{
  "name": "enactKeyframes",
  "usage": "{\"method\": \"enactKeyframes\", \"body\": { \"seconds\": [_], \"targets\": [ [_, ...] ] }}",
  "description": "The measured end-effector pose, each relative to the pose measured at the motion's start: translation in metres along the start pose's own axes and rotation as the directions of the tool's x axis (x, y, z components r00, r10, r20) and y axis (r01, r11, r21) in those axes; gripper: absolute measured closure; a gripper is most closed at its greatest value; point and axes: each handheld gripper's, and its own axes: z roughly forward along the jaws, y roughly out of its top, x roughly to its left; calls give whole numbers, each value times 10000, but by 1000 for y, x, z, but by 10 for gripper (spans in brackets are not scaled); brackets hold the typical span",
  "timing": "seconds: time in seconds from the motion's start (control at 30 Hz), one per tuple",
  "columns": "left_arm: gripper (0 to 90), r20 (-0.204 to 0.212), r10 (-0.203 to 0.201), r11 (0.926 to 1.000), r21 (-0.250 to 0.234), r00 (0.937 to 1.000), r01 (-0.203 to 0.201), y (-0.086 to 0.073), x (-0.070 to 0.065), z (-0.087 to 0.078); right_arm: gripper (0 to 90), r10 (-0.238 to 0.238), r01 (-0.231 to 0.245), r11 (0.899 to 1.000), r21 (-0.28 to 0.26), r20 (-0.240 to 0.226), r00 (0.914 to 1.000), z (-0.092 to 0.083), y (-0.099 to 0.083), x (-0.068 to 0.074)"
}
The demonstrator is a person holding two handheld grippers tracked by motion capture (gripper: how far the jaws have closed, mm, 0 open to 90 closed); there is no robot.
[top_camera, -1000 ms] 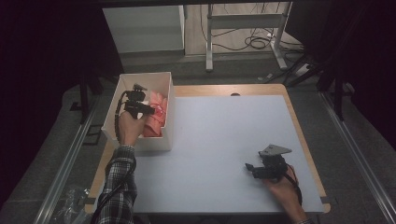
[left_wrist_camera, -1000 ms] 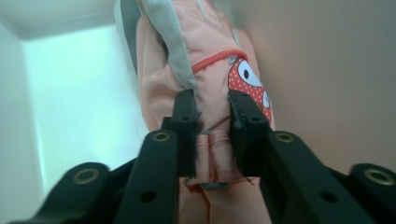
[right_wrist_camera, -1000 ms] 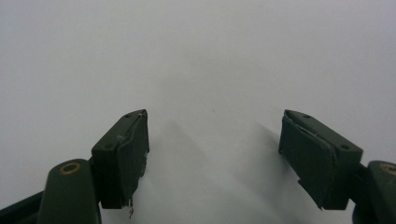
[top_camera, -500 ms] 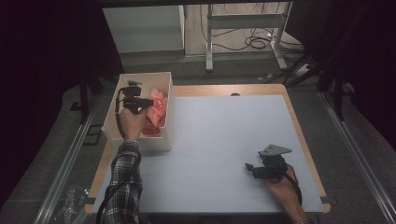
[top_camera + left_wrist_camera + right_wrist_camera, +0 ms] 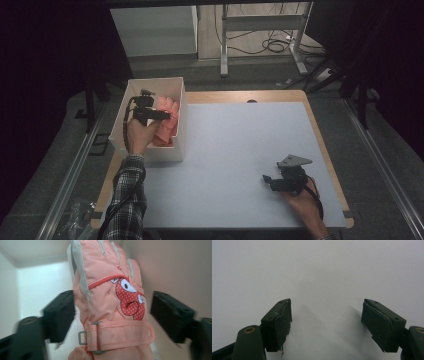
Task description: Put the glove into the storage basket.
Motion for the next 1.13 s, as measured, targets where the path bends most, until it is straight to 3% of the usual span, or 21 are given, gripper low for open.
{"method": "enactKeyframes", "body": {
  "seconds": [0.17, 0.43, 0.73, 0.83, 0.9, 1.13],
  "targets": [
    [69, -375, 723, 9954, -607, 9967, -745, -2, -11, -17, 247, -8, 8, 10000, -4, 8, 10000, 0, 0, 0],
    [18, 202, 1336, 9834, -1265, 9908, -1301, -15, -20, -47, 246, -6, 6, 10000, -4, 13, 10000, 0, 0, 0],
    [13, 605, 2200, 9657, -1544, 9736, -2086, -43, -32, -71, 245, -21, 21, 10000, 11, 25, 10000, 0, 0, 0],
    [11, 640, 2500, 9579, -1616, 9661, -2372, -56, -36, -75, 245, -7, 7, 10000, 21, 25, 10000, 0, 0, 0],
    [17, 447, 2613, 9536, -1667, 9642, -2507, -65, -38, -76, 244, -14, 14, 10000, 16, 33, 10000, 0, 0, 0],
    [5, 524, 2531, 9568, -1617, 9660, -2419, -78, -32, -75, 243, 11, -12, 10000, 31, 31, 10000, 0, 0, 0]
  ]
}}
